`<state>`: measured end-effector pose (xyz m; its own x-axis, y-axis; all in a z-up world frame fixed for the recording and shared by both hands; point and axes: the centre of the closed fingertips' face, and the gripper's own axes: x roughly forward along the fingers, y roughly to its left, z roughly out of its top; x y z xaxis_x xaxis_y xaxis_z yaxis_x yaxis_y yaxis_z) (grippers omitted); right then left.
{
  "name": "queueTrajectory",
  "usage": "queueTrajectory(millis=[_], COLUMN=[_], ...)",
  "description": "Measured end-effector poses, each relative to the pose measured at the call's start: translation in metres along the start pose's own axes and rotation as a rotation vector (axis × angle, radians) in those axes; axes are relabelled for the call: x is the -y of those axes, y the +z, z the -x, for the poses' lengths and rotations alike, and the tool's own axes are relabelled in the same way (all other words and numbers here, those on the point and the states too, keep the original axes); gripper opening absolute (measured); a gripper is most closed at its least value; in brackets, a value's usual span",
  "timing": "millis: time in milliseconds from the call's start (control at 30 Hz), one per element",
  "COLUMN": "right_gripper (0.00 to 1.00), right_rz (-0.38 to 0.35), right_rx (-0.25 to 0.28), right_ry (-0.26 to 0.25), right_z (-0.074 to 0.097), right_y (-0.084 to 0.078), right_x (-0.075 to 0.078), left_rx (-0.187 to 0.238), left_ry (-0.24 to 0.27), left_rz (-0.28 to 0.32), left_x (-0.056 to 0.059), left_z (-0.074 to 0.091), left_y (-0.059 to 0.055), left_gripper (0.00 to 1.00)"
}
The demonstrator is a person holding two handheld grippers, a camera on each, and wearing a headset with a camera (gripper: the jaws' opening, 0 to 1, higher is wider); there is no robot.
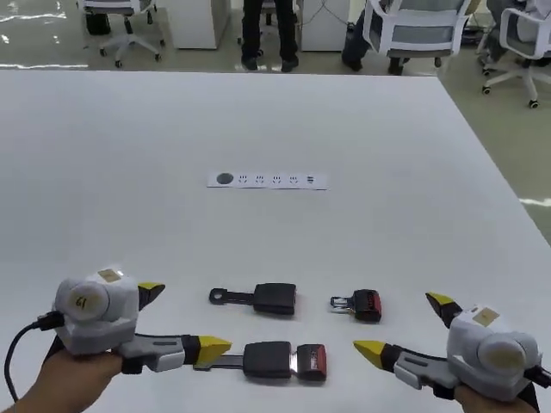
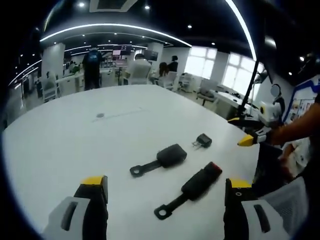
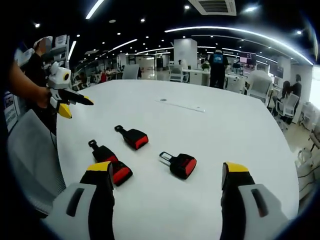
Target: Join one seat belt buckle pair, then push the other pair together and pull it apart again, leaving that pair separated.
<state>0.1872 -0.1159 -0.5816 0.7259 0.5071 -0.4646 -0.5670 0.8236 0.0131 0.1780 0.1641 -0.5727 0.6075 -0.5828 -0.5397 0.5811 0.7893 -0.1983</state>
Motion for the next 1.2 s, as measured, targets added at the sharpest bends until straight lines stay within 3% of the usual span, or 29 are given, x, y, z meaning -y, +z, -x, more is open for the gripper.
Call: queueTrajectory(millis=[133,233,367,533,633,1000,1200], right_gripper=[0.91,0.92,0.96,0.98,0.98,0.99,0.99], right_rz=[-0.002,-0.013,-0.018,-0.023,-0.026,-0.018,-0.021], right_rx=[0.015,0.029,0.053,0.053,0.05,0.052,0.045], right_ry=[-0.015,-0.034,-0.057,-0.075,-0.083,-0.089,-0.094], right_z=[0.009,0.018,0.028,0.036,0.04,0.047,0.05], right_y=[-0.003,-0.005,-0.007,-0.014,-0.016,-0.02,-0.023], right_x=[-0.009,-0.015,-0.02,-0.026,-0.026,-0.026,-0.031], left_rx=[0.05,0.076,0.113,0.167,0.189,0.207,0.201], left_ry=[0.025,0.014,0.007,0.029,0.046,0.064,0.059], left_rz=[0.037,0.054,0.048,0.029,0.009,-0.005,-0.006], left_x=[-0.002,0.003,0.006,0.015,0.013,0.006,0.009], left_z=[0.015,0.024,0.037,0.053,0.06,0.071,0.073], left_y=[-0.002,-0.001,-0.004,0.004,0.006,0.005,0.006], left_gripper=[1.0,1.0,1.0,1.0,1.0,1.0,1.0])
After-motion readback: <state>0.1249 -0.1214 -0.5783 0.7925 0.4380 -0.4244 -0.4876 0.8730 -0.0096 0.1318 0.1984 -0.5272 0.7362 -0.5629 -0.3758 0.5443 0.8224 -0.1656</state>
